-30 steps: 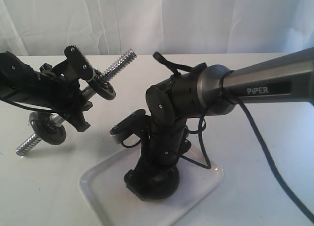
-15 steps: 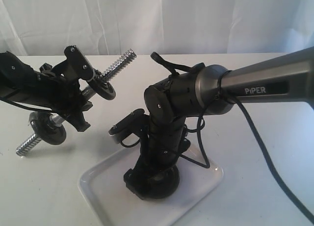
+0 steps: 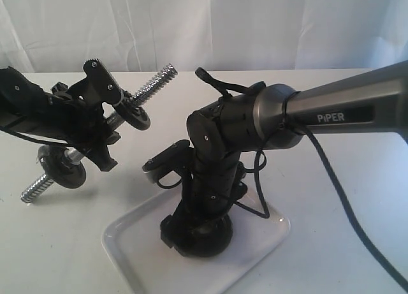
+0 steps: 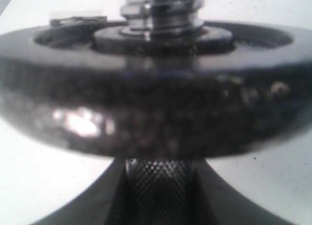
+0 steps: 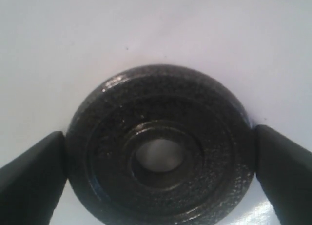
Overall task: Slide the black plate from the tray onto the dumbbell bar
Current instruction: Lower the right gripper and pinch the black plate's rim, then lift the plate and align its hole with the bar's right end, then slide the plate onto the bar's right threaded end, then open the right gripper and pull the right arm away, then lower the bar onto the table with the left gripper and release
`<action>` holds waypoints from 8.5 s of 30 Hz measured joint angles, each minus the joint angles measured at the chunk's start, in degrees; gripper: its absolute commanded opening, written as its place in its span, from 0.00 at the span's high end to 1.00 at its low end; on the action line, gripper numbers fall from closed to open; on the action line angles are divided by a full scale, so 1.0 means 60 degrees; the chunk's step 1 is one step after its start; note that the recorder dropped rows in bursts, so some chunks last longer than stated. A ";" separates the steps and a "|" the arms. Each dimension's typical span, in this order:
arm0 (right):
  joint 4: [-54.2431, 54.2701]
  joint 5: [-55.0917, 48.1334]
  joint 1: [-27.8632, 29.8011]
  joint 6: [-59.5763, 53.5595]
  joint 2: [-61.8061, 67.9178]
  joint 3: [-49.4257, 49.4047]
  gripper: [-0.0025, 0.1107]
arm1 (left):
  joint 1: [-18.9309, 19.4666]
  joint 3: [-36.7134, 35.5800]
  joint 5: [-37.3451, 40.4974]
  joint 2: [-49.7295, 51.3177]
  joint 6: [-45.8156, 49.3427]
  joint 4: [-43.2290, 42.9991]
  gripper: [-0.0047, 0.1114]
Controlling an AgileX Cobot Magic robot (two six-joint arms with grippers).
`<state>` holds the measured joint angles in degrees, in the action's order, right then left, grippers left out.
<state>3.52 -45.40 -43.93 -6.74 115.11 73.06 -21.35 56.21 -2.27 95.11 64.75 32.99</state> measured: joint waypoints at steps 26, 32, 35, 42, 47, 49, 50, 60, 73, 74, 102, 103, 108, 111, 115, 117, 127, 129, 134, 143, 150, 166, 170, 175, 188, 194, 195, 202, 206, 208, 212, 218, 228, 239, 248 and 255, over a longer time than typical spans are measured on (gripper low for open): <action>0.5855 -0.1049 0.2994 -0.2504 -0.2865 0.0181 0.98 | 0.0000 0.0000 0.0119 0.0000 -0.0036 -0.0039 0.96; 0.8928 -0.1273 0.4149 -0.4171 -0.2865 0.0181 0.98 | 0.0000 0.0000 0.0451 -0.0072 -0.0203 -0.0159 0.96; 0.9488 -0.1363 0.4559 -0.4437 -0.2826 0.0202 0.98 | 0.0000 0.0000 0.0542 -0.0072 -0.0323 -0.0182 0.96; 1.0958 -0.2294 0.5120 -0.5209 -0.1988 0.0802 0.98 | -0.0104 0.0000 0.0730 -0.0112 -0.0464 -0.0182 0.96; 1.1336 -0.3016 0.5222 -0.5390 -0.1338 0.1399 0.98 | -0.0326 0.0000 0.1072 -0.0290 -0.0570 -0.0182 0.96; 1.1352 -0.3131 0.5280 -0.5413 -0.1283 0.1604 0.98 | -0.0381 0.0000 0.1205 -0.0359 -0.0549 -0.0158 0.96; 1.1360 -0.3174 0.5338 -0.5413 -0.1277 0.1726 0.98 | -0.0399 0.0000 0.1262 -0.0374 -0.0531 -0.0158 0.96; 1.1397 -0.3839 0.6059 -0.5312 -0.1105 0.2538 0.98 | -0.0441 0.0000 0.1414 -0.0480 -0.0512 -0.0194 0.96; 1.1379 -0.3830 0.6157 -0.5236 0.0017 0.3036 0.98 | -0.0856 -0.0032 0.1997 -0.0782 -0.0372 -0.0502 0.96; 1.1379 -0.3848 0.6157 -0.5236 0.0017 0.3036 0.98 | -0.0856 -0.0032 0.1997 -0.0782 -0.0352 -0.0502 0.96; 0.9970 -0.3936 0.5099 -0.4452 -0.0895 0.3036 0.98 | -0.0872 -0.0032 0.1755 -0.0806 -0.0261 -0.0539 0.96; 0.9970 -0.3936 0.5060 -0.4452 -0.0851 0.3036 0.98 | -0.0872 -0.0032 0.1755 -0.0806 -0.0249 -0.0539 0.96; 1.0005 -0.3973 0.5027 -0.4434 -0.0718 0.3036 0.98 | -0.0872 -0.0047 0.1755 -0.0806 -0.0224 -0.0580 0.96; 1.0087 -0.4013 0.5027 -0.4434 -0.0601 0.3036 0.98 | -0.0872 -0.0047 0.1755 -0.0806 -0.0224 -0.0580 0.96; 1.0208 -0.4085 0.5027 -0.4418 -0.0420 0.3036 0.98 | -0.0872 -0.0069 0.1808 -0.0806 -0.0224 -0.0638 0.96; 1.0247 -0.4085 0.4970 -0.4436 -0.0339 0.3036 0.98 | -0.0872 -0.0091 0.1808 -0.0806 -0.0224 -0.0638 0.96; 1.0479 -0.4104 0.4730 -0.4678 0.0005 0.3036 0.91 | -0.0872 -0.0137 0.1912 -0.0806 -0.0243 -0.0657 0.96; 1.0672 -0.4104 0.4730 -0.4918 0.0025 0.3036 0.80 | -0.0872 -0.0137 0.1848 -0.0806 -0.0243 -0.0625 0.96; 1.0980 -0.4053 0.4761 -0.5154 0.0025 0.3036 0.33 | -0.0872 -0.0137 0.1607 -0.0806 -0.0278 -0.0616 0.96; 1.1436 -0.3941 0.4822 -0.5195 0.0025 0.3042 0.09 | -0.0872 -0.0137 0.1679 -0.0806 -0.0204 -0.0682 0.96; 1.1773 -0.4029 0.4822 -0.5208 -0.0014 0.3057 0.09 | -0.0872 -0.0137 0.2657 -0.0806 -0.0204 -0.0828 0.96; 1.1578 -0.4031 0.5584 -0.5482 -0.1113 0.3079 0.98 | -0.0872 -0.0158 0.2561 -0.0806 -0.0119 -0.0909 0.96; 0.9900 -0.4011 0.5822 -0.5399 -0.1589 0.3079 0.98 | -0.0872 -0.0158 0.2472 -0.0806 -0.0103 -0.0909 0.96; 0.6913 -0.3979 0.5822 -0.4515 -0.2512 0.3079 0.98 | -0.0872 -0.0158 0.2532 -0.0806 -0.0103 -0.0980 0.96; 0.5464 -0.1638 0.5822 -0.4059 -0.6846 -0.0337 0.98 | -0.0807 -0.0158 0.2352 -0.0463 -0.0042 -0.0979 0.96; 0.5398 -0.0853 0.5822 -0.4021 -0.8699 -0.2859 0.98 | -0.0491 -0.0158 0.2407 -0.0463 -0.0042 -0.1005 0.96; 0.5398 -0.0744 0.5822 -0.4021 -0.9008 -0.3299 0.98 | -0.0450 -0.0158 0.2389 -0.0463 -0.0042 -0.1005 0.96; 0.5416 0.0817 0.5822 -0.4021 -1.0973 -0.5744 0.98 | -0.0436 -0.0158 0.2220 -0.0463 -0.0062 -0.1029 0.96; 0.5416 0.1103 0.5822 -0.4063 -1.1689 -0.6475 0.98 | -0.0436 -0.0060 0.2281 -0.0316 -0.0105 -0.1045 0.96; 0.5434 0.1121 0.5822 -0.4081 -1.1973 -0.6632 0.98 | -0.0436 0.0118 0.2281 -0.0073 -0.0221 -0.1045 0.96; 0.5434 0.1121 0.5822 -0.4134 -1.2390 -0.6718 0.98 | -0.0436 0.0466 0.2247 0.0440 -0.0439 -0.1051 0.96; 0.5313 0.1178 0.5822 -0.4154 -1.2540 -0.6718 0.98 | -0.0436 0.0879 0.2015 0.0869 -0.0618 -0.1051 0.96; 0.5276 0.1373 0.5822 -0.4154 -1.2557 -0.7049 0.98 | -0.0436 0.0935 0.1457 0.1214 -0.0637 -0.0974 0.96; 0.5276 0.1443 0.5822 -0.4154 -1.2578 -0.7056 0.98 | -0.0436 0.0935 0.1378 0.1249 -0.0637 -0.0974 0.96; 0.5276 0.1443 0.5822 -0.4154 -1.2578 -0.7056 0.98 | -0.0436 0.0991 0.1295 0.1359 -0.0675 -0.0928 0.96; 0.5276 0.1460 0.5822 -0.4154 -1.2578 -0.7074 0.98 | -0.0466 0.1020 0.0768 0.1687 -0.0675 -0.0824 0.96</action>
<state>35.18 -36.64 -9.01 -31.66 39.64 30.62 -24.15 62.32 2.34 105.24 60.70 28.05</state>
